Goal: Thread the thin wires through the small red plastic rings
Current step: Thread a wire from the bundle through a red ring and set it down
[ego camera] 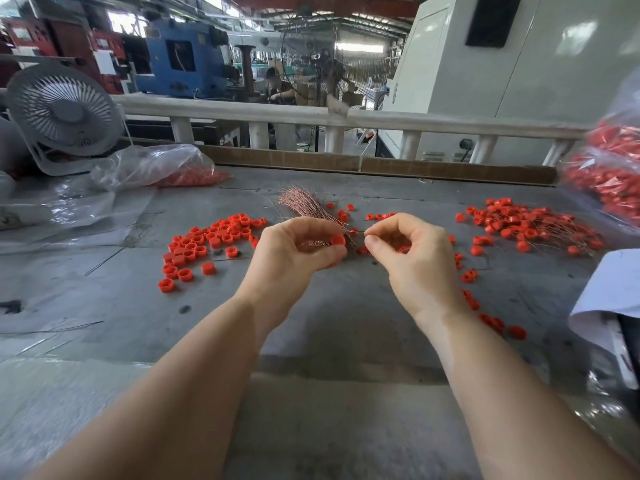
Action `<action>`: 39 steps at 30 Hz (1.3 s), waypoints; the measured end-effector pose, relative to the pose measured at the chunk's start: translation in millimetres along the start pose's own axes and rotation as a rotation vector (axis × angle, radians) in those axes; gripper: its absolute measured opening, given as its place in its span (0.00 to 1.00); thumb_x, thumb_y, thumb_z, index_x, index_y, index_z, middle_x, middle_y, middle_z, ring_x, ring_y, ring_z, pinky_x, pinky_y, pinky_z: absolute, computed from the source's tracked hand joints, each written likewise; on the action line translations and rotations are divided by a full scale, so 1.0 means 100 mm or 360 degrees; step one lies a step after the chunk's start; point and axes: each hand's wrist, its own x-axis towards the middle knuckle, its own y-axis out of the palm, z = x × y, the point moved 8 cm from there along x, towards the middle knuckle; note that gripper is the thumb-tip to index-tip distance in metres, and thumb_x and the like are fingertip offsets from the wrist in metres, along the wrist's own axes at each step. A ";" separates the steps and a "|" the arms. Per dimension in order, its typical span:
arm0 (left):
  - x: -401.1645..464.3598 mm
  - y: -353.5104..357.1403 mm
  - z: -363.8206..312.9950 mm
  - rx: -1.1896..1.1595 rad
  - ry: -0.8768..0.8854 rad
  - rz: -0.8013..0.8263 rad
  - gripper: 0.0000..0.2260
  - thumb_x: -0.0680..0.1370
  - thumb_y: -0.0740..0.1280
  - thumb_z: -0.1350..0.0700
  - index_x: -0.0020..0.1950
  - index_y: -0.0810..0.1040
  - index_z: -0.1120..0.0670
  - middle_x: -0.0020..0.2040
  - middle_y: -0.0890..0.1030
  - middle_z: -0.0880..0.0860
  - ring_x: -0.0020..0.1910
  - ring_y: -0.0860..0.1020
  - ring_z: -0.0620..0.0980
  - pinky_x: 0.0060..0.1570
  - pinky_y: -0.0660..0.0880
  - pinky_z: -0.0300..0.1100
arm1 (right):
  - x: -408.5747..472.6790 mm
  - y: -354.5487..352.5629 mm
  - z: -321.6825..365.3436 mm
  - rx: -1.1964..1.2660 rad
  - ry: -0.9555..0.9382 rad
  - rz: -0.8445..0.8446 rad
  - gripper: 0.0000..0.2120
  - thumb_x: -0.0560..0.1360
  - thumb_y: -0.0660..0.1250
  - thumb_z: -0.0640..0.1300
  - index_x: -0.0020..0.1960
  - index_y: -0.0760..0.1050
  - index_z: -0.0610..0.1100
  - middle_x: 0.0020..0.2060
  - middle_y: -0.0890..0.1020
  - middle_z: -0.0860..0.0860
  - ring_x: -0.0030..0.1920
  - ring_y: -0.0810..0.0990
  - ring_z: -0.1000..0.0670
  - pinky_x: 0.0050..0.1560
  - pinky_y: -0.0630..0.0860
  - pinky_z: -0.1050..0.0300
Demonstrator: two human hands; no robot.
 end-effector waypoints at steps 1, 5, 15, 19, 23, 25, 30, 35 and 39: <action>0.00 0.01 0.00 -0.0022 -0.0004 0.0015 0.12 0.69 0.72 0.68 0.43 0.82 0.51 0.35 0.83 0.46 0.35 0.80 0.40 0.40 0.75 0.30 | 0.00 0.00 0.01 0.0047 -0.0007 -0.0006 0.10 0.71 0.70 0.35 0.35 0.77 0.48 0.29 0.78 0.57 0.31 0.74 0.61 0.35 0.69 0.72; -0.01 0.04 0.00 -0.0096 -0.0034 0.0056 0.13 0.69 0.72 0.67 0.45 0.82 0.50 0.38 0.84 0.47 0.38 0.80 0.41 0.45 0.76 0.32 | 0.01 -0.01 -0.01 0.0190 -0.0008 -0.0030 0.14 0.70 0.70 0.34 0.34 0.77 0.51 0.27 0.78 0.61 0.30 0.74 0.63 0.35 0.68 0.74; -0.03 0.04 0.00 -0.0257 -0.0079 0.0068 0.11 0.69 0.70 0.70 0.45 0.81 0.55 0.35 0.83 0.47 0.35 0.80 0.41 0.45 0.79 0.35 | 0.04 0.02 -0.12 0.0372 0.0076 0.0001 0.13 0.70 0.71 0.36 0.32 0.78 0.52 0.29 0.80 0.57 0.32 0.74 0.60 0.37 0.71 0.70; -0.03 0.06 0.00 -0.0332 -0.0090 0.0099 0.11 0.70 0.69 0.71 0.44 0.79 0.55 0.35 0.82 0.47 0.38 0.80 0.43 0.45 0.79 0.36 | 0.04 0.02 -0.12 0.0377 0.0063 0.0003 0.13 0.70 0.71 0.35 0.32 0.78 0.51 0.29 0.79 0.58 0.31 0.73 0.62 0.36 0.70 0.71; -0.03 0.07 0.00 -0.0364 -0.0107 0.0112 0.11 0.70 0.69 0.70 0.44 0.79 0.55 0.36 0.82 0.49 0.39 0.80 0.45 0.47 0.79 0.38 | 0.04 0.02 -0.11 0.0371 0.0052 0.0009 0.12 0.70 0.70 0.35 0.33 0.78 0.50 0.28 0.79 0.59 0.31 0.73 0.62 0.36 0.69 0.72; -0.03 0.07 0.00 -0.0368 -0.0113 0.0116 0.10 0.70 0.69 0.70 0.44 0.80 0.56 0.37 0.82 0.50 0.39 0.80 0.45 0.48 0.79 0.39 | 0.04 0.02 -0.11 0.0377 0.0049 0.0012 0.13 0.70 0.70 0.35 0.33 0.77 0.50 0.28 0.79 0.59 0.31 0.73 0.62 0.36 0.69 0.72; -0.02 0.08 0.02 -0.0436 -0.0135 0.0128 0.10 0.70 0.69 0.70 0.44 0.79 0.55 0.36 0.82 0.51 0.37 0.80 0.45 0.45 0.79 0.37 | 0.04 0.03 -0.11 0.0379 0.0048 0.0016 0.12 0.70 0.71 0.35 0.33 0.78 0.50 0.29 0.80 0.58 0.32 0.74 0.61 0.37 0.70 0.71; -0.02 0.09 0.04 -0.0525 -0.0152 0.0135 0.10 0.70 0.68 0.70 0.43 0.80 0.55 0.36 0.83 0.50 0.37 0.81 0.45 0.42 0.78 0.35 | 0.04 0.03 -0.11 0.0379 0.0051 0.0015 0.13 0.70 0.71 0.35 0.33 0.78 0.51 0.28 0.79 0.58 0.31 0.74 0.62 0.36 0.70 0.71; -0.01 0.10 0.05 -0.0690 -0.0223 0.0158 0.10 0.72 0.65 0.69 0.46 0.81 0.56 0.37 0.83 0.51 0.36 0.82 0.45 0.39 0.78 0.34 | 0.04 0.02 -0.10 0.0365 0.0051 0.0012 0.12 0.70 0.71 0.35 0.33 0.78 0.50 0.28 0.79 0.58 0.31 0.74 0.62 0.36 0.70 0.71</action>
